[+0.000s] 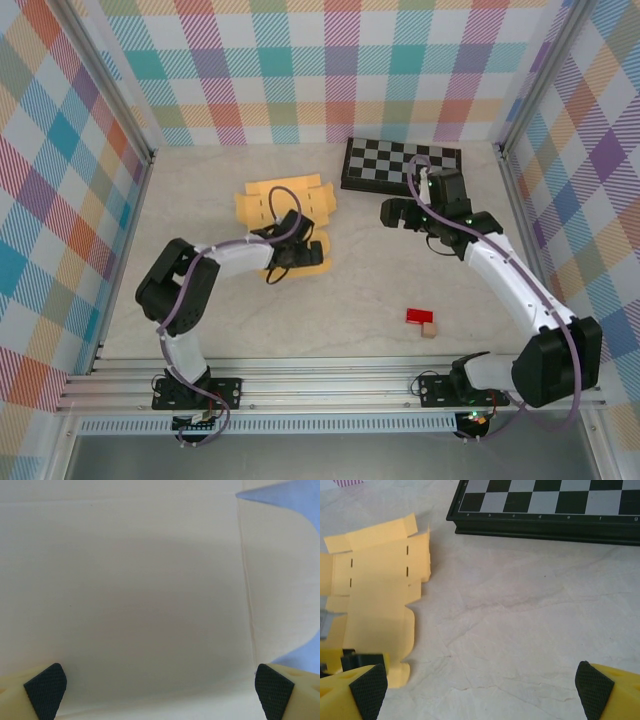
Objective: Fold the paper box
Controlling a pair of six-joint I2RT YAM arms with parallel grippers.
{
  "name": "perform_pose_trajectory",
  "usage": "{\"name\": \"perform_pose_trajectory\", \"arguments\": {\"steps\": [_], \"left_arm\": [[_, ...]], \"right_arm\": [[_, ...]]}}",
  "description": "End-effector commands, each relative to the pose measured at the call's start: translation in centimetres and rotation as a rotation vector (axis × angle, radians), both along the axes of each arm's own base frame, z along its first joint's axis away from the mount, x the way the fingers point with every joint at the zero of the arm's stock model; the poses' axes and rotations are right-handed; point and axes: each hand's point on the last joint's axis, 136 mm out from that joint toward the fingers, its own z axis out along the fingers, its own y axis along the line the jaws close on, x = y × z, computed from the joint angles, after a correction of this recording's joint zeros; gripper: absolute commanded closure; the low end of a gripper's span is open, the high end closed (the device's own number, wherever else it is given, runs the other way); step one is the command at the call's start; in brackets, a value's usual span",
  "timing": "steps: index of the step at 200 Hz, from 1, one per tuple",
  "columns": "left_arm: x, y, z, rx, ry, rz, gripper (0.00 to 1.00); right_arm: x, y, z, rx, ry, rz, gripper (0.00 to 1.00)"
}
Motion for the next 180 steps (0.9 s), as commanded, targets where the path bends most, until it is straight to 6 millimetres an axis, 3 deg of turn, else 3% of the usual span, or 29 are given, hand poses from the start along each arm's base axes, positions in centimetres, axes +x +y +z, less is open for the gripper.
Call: {"name": "perform_pose_trajectory", "arguments": {"steps": [1, 16, 32, 62, 81, 95, 130, 159, 180], "left_arm": [[-6.5, 0.1, -2.5, 0.019, 0.142, 0.013, 0.0], [-8.1, -0.8, -0.9, 0.024, 0.11, -0.028, 0.0], [-8.6, 0.1, 1.2, 0.048, 0.074, -0.012, 0.0], [-6.2, 4.1, 7.1, 0.061, -0.058, 0.09, 0.0], [-4.3, 6.9, 9.7, 0.036, -0.1, 0.164, 0.0], [-2.8, 9.7, 9.8, 0.013, -0.09, 0.234, 0.0], [0.5, 16.0, 7.1, -0.113, -0.011, 0.438, 0.0], [2.5, 17.7, 5.4, -0.213, 0.033, 0.49, 0.0], [3.7, 17.8, 5.1, -0.244, 0.022, 0.467, 0.0]], "right_arm": [[-2.1, 0.6, -0.5, 0.03, 0.042, 0.014, 0.0], [-2.8, 0.9, -0.7, 0.031, 0.05, 0.025, 0.0], [-3.3, 1.4, -1.1, 0.031, 0.059, 0.038, 0.0], [-3.2, 3.5, -1.8, 0.014, 0.077, 0.1, 0.0], [-2.7, 5.5, -2.5, -0.044, 0.086, 0.141, 0.0], [-2.2, 7.9, -3.0, -0.058, 0.095, 0.197, 0.0], [-0.4, 15.1, -4.7, -0.101, 0.113, 0.337, 0.0], [1.4, 20.6, -7.0, -0.149, 0.12, 0.413, 0.0], [2.7, 22.8, -9.4, -0.19, 0.136, 0.428, 0.0]]}}
